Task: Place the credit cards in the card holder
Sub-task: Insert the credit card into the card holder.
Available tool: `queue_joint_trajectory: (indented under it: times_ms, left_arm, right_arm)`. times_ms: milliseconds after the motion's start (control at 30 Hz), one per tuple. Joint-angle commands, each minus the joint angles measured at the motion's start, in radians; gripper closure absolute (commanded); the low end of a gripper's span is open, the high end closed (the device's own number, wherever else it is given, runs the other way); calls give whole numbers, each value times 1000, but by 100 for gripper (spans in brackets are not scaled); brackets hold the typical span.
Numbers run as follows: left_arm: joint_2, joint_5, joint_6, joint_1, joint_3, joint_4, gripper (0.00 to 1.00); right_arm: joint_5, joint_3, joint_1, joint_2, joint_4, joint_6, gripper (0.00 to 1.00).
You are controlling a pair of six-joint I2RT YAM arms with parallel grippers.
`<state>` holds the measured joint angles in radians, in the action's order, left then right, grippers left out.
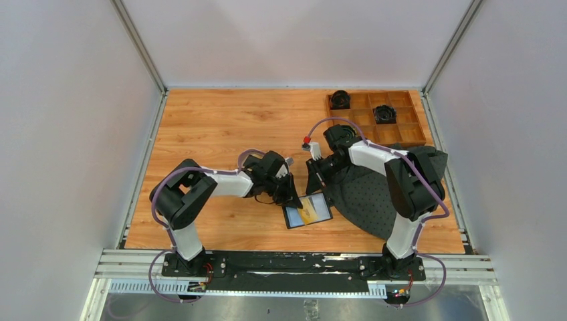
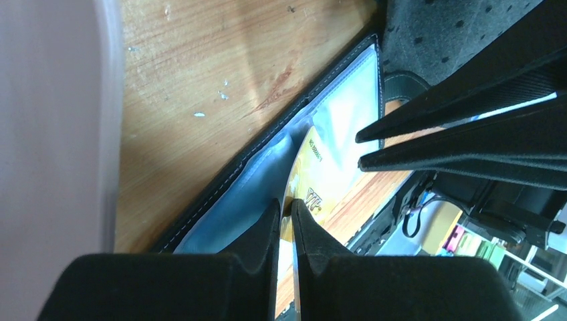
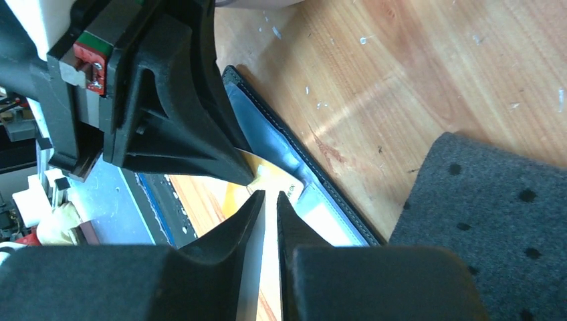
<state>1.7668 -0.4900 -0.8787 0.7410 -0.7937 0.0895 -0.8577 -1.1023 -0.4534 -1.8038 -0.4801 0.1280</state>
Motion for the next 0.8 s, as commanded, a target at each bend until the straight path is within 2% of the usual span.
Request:
queue_joint_trajectory:
  times_ms: [0,500,767]
  left_arm:
    - [17,39,65,3,8,-274,90]
    - [83,8,102,3,-94,-421,90]
    - [123,10,119,3,-150,-487,90]
  right_arm:
    - [40,13,13,35,9,0,85]
    - [98,19,18,38,0,9,87]
    - [65,7,24,46,-28,28,87]
